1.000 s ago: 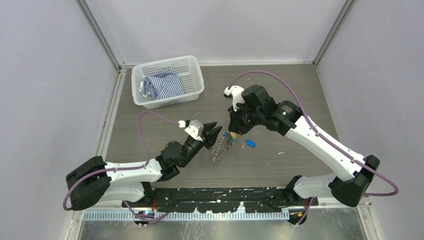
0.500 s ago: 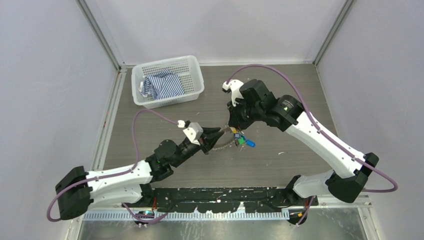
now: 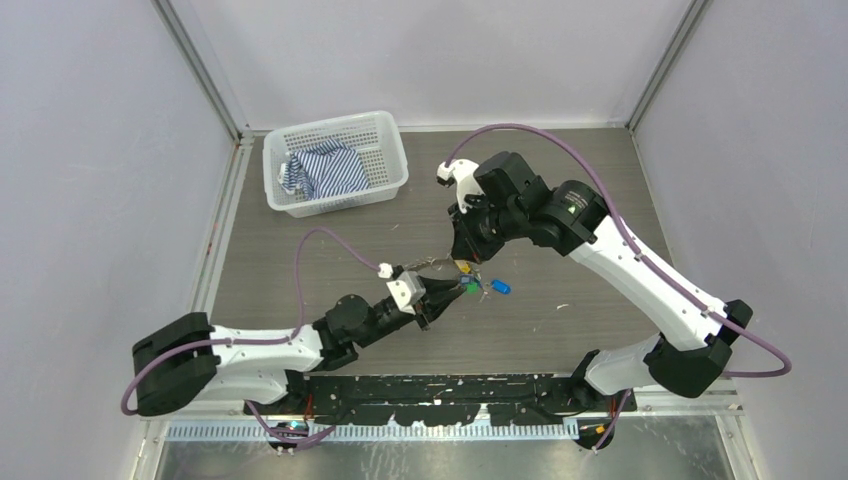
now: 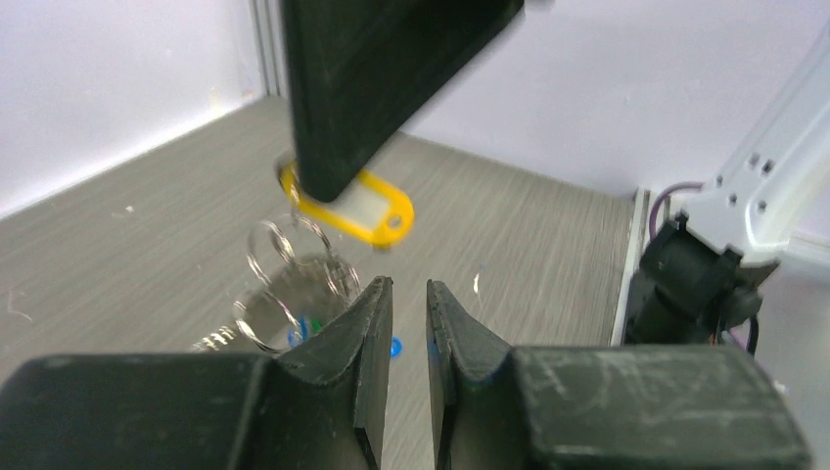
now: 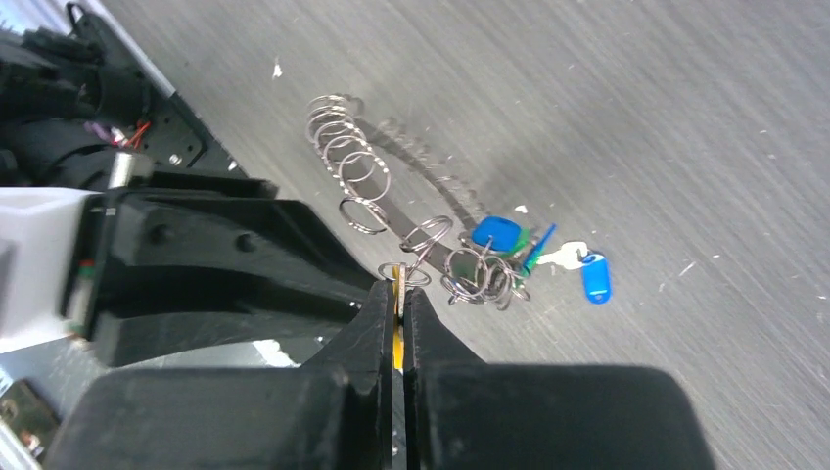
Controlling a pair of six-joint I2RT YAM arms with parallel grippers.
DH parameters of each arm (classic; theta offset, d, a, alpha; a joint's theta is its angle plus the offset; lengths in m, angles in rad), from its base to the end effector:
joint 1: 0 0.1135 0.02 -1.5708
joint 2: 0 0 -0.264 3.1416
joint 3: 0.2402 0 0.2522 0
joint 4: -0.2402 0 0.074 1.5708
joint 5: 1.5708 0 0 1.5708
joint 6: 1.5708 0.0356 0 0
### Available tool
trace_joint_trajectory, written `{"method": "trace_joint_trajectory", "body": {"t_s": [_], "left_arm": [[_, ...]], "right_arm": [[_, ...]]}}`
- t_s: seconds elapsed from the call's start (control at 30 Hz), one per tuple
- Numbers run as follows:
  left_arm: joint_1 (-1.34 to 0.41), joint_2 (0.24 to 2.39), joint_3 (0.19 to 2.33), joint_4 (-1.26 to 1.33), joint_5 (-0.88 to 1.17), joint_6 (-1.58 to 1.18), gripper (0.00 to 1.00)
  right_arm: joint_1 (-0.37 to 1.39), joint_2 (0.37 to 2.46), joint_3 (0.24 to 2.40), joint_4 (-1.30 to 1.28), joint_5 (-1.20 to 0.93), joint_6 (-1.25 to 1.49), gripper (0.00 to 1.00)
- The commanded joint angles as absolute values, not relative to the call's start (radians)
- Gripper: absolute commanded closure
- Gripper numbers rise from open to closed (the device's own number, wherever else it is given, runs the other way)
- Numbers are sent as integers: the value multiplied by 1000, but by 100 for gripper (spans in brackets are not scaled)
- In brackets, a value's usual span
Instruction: Remove the keys from the keyring
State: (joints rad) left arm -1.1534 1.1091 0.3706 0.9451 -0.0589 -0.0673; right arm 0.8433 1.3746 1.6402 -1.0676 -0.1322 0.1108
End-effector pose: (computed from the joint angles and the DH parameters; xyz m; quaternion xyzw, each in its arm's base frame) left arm 0.0956 -0.2104 0.2518 0.3061 0.5513 -0.4295 0.6465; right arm 0.1728 0.2011 0.4161 -0.3544 0.8548 0.2262 0.3043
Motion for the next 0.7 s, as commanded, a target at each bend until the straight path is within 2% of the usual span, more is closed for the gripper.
{"method": "trace_joint_trajectory", "body": {"t_s": [0.0, 0.23, 0.43, 0.67], "left_arm": [[-1185, 1161, 330, 1236, -130, 37, 78], [-1265, 1237, 234, 1418, -207, 156, 81], [-1322, 1279, 170, 1431, -249, 166, 82], [-1324, 1269, 144, 1431, -305, 186, 83]], "right_arm": [[846, 1349, 1630, -1036, -261, 114, 99], [846, 1296, 1492, -955, -333, 122, 99], [846, 1248, 1352, -834, -379, 169, 99], [846, 1239, 1288, -787, -415, 191, 99]]}}
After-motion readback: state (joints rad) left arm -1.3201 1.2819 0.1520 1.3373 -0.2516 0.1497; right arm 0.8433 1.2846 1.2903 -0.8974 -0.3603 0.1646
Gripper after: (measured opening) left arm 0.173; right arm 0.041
